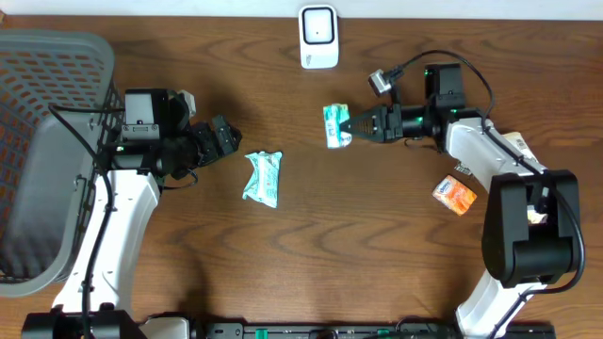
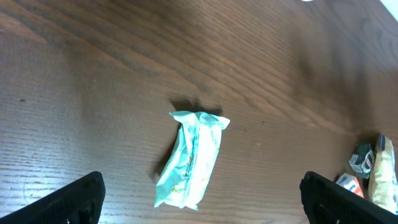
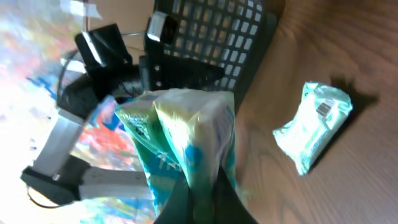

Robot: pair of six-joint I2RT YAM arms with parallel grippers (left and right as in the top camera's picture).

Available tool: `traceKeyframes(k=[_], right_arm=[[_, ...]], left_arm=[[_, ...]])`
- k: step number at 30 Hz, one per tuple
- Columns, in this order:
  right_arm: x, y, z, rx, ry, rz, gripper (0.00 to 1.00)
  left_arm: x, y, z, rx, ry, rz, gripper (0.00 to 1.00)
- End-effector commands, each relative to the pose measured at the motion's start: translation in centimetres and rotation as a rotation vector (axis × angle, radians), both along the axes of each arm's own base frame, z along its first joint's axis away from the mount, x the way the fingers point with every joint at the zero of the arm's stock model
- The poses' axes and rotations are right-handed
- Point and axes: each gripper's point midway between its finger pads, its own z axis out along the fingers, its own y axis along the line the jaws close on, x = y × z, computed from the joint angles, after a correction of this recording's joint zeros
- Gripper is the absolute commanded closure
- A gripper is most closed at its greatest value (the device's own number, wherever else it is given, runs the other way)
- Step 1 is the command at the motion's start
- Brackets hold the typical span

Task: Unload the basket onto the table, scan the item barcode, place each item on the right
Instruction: 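Lift the teal pack and carry it up toward the scanner, then hold the teal pack against the white scanner window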

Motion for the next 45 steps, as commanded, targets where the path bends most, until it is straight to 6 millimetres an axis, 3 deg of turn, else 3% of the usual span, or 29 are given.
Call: traceKeyframes(k=[1,6,9,11,13,16,17,20,23,27,31,35,37,40,45], right_arm=[[0.0,-1.8,4.3,0.031,0.074,-0.023,0.99],[-1.1,-5.9,11.1,0.037,-0.088,-0.132,0.99],[-1.9,-6.4,12.9,0.036,-0.143,-0.147,0.99],[-1.9,-6.4,12.9,0.035,-0.154,-0.148,0.99],[-1.2,-6.2,12.4,0.003,-0.198,-0.185,0.99],[0.2,-4.8,9.7,-0.116,-0.178,-0.274,0.99],[0.9,-4.0,6.8,-0.257,-0.145,-0.339,0.99],[1.3,-3.6,1.6,-0.556,-0.122,-0.435,0.99],[1.5,-3.0,0.6,-0.664,-0.152,-0.464,0.99],[3.1,-3.0,1.1,-0.832,-0.23,-0.53,0.99],[6.4,-2.4,3.0,-1.008,-0.318,-0.525,0.99],[11.7,-1.3,5.0,-1.105,-0.445,-0.575,0.99],[16.4,-1.6,5.6,-1.248,-0.596,-0.717,0.99],[19.9,-1.1,5.4,-1.345,-0.772,-0.804,0.99],[23.5,0.8,3.7,-1.472,-1.023,-0.811,0.99]], left_arm=[[0.0,0.2,-0.2,0.011,0.0,-0.003,0.01],[0.0,0.2,-0.2,0.011,-0.001,-0.004,0.01],[0.0,0.2,-0.2,0.011,-0.001,-0.004,0.01],[0.0,0.2,-0.2,0.011,0.0,-0.004,0.01],[0.0,0.2,-0.2,0.011,0.0,-0.003,0.01],[0.0,0.2,-0.2,0.011,-0.001,-0.004,0.01],[0.0,0.2,-0.2,0.011,-0.001,-0.004,0.01],[0.0,0.2,-0.2,0.011,0.0,-0.004,0.01],[0.0,0.2,-0.2,0.011,-0.001,-0.004,0.01],[0.0,0.2,-0.2,0.011,-0.001,-0.004,0.01],[0.0,0.2,-0.2,0.011,0.0,-0.004,0.01],[0.0,0.2,-0.2,0.011,-0.001,-0.004,0.01],[0.0,0.2,-0.2,0.011,0.0,-0.003,0.01],[0.0,0.2,-0.2,0.011,-0.001,-0.004,0.01],[0.0,0.2,-0.2,0.011,-0.001,-0.004,0.01]])
